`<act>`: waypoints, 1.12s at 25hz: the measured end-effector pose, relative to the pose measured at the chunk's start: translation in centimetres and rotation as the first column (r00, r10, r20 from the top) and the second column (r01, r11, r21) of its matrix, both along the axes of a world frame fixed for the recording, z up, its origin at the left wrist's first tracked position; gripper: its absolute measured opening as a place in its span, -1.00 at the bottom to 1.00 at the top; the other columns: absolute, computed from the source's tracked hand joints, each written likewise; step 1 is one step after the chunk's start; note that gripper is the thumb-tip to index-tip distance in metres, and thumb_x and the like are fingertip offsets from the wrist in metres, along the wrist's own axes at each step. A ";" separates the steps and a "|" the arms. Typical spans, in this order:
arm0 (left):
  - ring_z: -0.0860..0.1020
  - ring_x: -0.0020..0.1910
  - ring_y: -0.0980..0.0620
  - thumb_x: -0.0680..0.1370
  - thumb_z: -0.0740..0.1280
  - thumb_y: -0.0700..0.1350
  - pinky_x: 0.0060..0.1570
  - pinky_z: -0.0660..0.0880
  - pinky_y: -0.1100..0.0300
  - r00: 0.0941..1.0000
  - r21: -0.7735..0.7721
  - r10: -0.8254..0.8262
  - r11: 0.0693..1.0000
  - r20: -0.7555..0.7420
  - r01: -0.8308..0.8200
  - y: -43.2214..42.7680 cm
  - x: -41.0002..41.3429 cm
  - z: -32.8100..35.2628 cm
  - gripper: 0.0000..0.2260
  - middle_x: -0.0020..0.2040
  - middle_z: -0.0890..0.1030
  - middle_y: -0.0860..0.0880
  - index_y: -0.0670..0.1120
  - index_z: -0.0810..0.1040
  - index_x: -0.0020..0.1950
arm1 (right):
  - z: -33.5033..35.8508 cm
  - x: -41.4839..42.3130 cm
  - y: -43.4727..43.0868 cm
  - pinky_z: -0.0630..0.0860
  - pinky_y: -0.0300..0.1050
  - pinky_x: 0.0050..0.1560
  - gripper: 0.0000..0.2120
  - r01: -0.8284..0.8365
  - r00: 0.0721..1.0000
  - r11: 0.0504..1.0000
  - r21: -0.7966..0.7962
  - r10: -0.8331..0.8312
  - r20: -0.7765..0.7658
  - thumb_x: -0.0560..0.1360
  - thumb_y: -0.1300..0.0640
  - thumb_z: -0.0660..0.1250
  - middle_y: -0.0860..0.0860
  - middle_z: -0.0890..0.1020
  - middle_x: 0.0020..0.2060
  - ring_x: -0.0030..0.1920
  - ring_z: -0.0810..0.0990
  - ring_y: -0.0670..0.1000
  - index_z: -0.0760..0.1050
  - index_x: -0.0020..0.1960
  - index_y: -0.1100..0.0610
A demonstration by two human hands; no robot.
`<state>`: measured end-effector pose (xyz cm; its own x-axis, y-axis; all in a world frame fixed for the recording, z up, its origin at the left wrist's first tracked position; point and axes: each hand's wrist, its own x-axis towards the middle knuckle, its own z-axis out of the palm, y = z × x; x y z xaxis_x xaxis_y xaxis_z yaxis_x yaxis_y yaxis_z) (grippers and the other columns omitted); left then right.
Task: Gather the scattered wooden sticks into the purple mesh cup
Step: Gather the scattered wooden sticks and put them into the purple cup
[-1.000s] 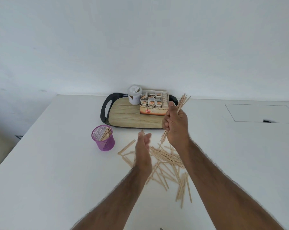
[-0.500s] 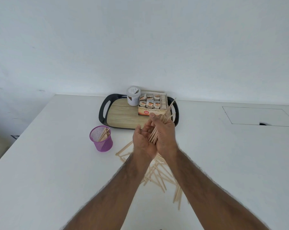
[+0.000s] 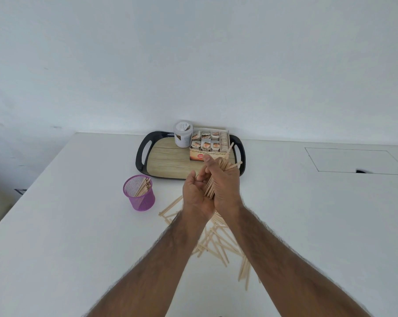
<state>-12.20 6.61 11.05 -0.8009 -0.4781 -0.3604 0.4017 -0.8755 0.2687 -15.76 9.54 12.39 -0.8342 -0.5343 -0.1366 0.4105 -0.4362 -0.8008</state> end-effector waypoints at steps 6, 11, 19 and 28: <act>0.70 0.13 -0.12 0.73 0.09 -0.01 0.07 0.63 0.04 1.000 -0.006 -0.006 1.000 0.028 0.006 -0.1 0.1 -0.2 -0.51 0.09 0.72 -0.19 -0.23 0.75 0.00 | -0.6 -0.7 0.3 0.54 0.14 -0.07 -0.68 0.004 0.994 0.989 0.146 0.012 -0.112 0.41 -0.04 0.57 0.13 0.60 -0.33 -0.28 0.56 0.10 0.63 -0.12 0.21; 0.73 0.05 -0.12 0.73 0.02 0.04 -0.03 0.66 0.06 1.000 -0.024 -0.006 1.000 0.004 0.006 -0.4 0.4 0.1 -0.42 0.04 0.73 -0.21 -0.23 0.76 -0.04 | -0.7 -0.5 0.0 0.58 0.31 -0.04 -0.65 -0.037 0.999 0.998 0.054 0.037 -0.003 0.35 0.02 0.65 0.24 0.55 -0.30 -0.35 0.59 0.08 0.59 -0.09 0.21; 0.67 0.05 -0.10 0.69 0.18 -0.02 0.04 0.63 0.08 0.988 -0.008 -0.146 0.989 -0.045 0.145 -0.3 0.7 0.6 -0.65 0.02 0.67 -0.17 -0.24 0.64 0.17 | -1.3 0.8 0.7 0.45 0.08 0.38 -0.71 0.277 0.798 0.839 0.469 0.072 -0.599 0.53 -0.04 0.31 0.06 0.71 -0.03 0.24 0.59 -0.02 0.60 -0.23 0.13; 0.72 -0.12 -0.02 0.71 0.12 0.18 -0.23 0.60 0.13 0.879 -0.488 0.020 0.837 0.477 0.246 1.2 0.8 -0.5 -0.51 -0.05 0.75 -0.12 -0.05 0.76 -0.02 | -1.1 0.0 2.4 0.58 -0.01 -0.17 -0.59 0.141 0.931 0.912 0.386 0.009 -0.364 0.61 -0.12 0.30 0.09 0.58 -0.36 -0.28 0.59 0.04 0.56 -0.10 0.25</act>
